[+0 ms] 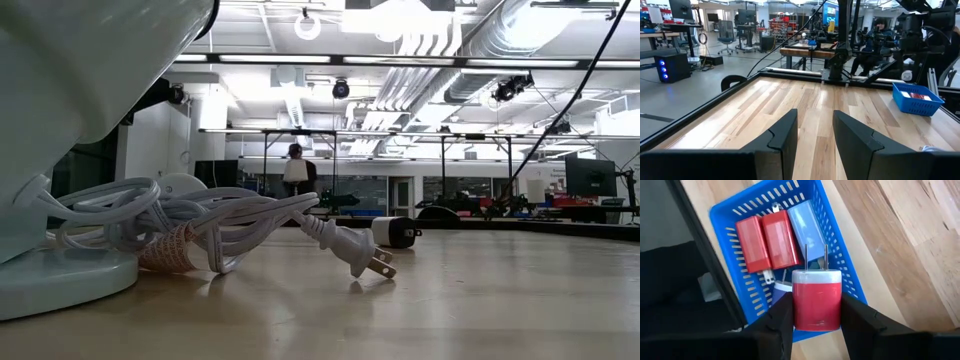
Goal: Pick & Place Office items
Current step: Put the pink charger adapter into the blue basket
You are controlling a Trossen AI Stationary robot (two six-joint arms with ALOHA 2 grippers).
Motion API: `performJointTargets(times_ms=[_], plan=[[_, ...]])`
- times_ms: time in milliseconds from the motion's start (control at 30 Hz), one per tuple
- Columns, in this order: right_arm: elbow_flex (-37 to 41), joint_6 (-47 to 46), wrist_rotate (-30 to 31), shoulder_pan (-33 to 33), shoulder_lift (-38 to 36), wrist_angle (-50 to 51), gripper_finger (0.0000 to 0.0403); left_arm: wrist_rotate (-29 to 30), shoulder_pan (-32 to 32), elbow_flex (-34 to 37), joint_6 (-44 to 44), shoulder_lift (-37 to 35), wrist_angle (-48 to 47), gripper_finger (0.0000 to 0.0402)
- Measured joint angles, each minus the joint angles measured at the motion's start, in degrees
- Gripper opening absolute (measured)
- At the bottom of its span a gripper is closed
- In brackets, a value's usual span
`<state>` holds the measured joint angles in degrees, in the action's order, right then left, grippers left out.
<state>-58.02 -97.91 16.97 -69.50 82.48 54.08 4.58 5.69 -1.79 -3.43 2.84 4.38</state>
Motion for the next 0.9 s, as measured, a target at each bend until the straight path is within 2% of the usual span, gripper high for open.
performJointTargets(times_ms=[300, 733, 900], plan=[[0.0, -0.03, -2.53, -0.01, 5.1, -2.7, 0.0119, 0.0, 0.02, 0.0, 0.01, -0.01, 0.0, 0.012], [0.0, -1.35, -3.84, 0.01, 7.34, -4.91, 0.0123, 0.0, 0.02, 0.01, 0.0, -0.01, -0.01, 0.012], [0.0, -1.52, -3.77, 0.01, 7.34, -5.14, 0.0146, 0.0, 0.0, 0.01, 0.01, 0.01, 0.0, 0.012]])
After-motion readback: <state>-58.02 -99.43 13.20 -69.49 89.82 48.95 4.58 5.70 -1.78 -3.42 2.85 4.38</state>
